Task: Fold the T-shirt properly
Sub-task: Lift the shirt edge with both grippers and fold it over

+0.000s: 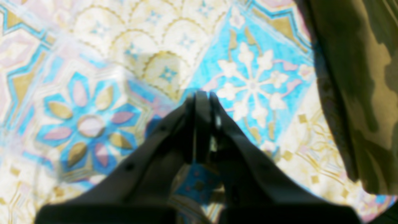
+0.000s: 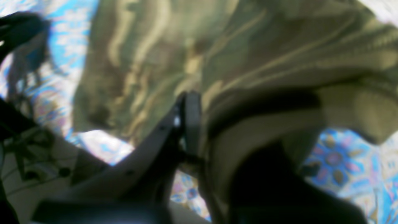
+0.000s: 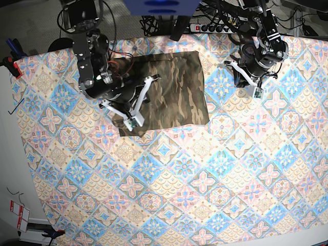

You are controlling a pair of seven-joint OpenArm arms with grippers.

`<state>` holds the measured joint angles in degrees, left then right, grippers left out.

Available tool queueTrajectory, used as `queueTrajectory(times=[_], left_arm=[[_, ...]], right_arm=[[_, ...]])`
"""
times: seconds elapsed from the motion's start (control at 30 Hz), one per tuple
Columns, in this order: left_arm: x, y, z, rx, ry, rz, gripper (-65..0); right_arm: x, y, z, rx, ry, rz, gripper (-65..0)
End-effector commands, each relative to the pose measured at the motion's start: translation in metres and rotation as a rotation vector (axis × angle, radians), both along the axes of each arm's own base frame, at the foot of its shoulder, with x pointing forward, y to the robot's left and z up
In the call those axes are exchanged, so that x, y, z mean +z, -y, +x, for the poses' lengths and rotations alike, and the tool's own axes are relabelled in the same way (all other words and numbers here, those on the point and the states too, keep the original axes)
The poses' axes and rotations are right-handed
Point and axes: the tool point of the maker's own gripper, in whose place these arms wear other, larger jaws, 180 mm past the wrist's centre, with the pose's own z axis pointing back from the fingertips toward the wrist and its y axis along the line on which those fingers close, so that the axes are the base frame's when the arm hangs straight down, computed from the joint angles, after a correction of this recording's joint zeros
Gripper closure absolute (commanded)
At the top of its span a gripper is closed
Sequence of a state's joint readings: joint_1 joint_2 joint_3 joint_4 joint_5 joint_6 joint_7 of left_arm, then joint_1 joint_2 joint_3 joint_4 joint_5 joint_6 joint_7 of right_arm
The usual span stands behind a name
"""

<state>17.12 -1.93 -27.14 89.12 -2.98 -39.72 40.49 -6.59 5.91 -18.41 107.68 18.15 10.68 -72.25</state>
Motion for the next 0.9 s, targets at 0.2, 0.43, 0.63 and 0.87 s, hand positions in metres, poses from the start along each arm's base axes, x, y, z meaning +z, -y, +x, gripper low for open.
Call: queueTrajectory(times=[0.2, 0.43, 0.63, 0.87], left_arm=[[0.012, -0.001, 0.013, -0.005, 0.053, 0.001, 0.0], [0.016, 0.021, 0.027, -0.055, 0.079, -0.029, 0.0], [0.019, 0.049, 0.040, -0.058, 0.106, -0.090, 0.0], [-0.011, 0.071, 0.043, -0.065, 0.026, -0.172, 0.0]], right_arm=[[0.018, 0.001, 0.021, -0.015, 0.071, 0.023, 0.0], [0.017, -0.002, 0.019, -0.013, 0.064, 0.028, 0.0], [0.016, 0.011, 0.022, -0.040, 0.068, 0.012, 0.0], [0.016, 0.012, 0.021, -0.042, 0.065, 0.013, 0.0]])
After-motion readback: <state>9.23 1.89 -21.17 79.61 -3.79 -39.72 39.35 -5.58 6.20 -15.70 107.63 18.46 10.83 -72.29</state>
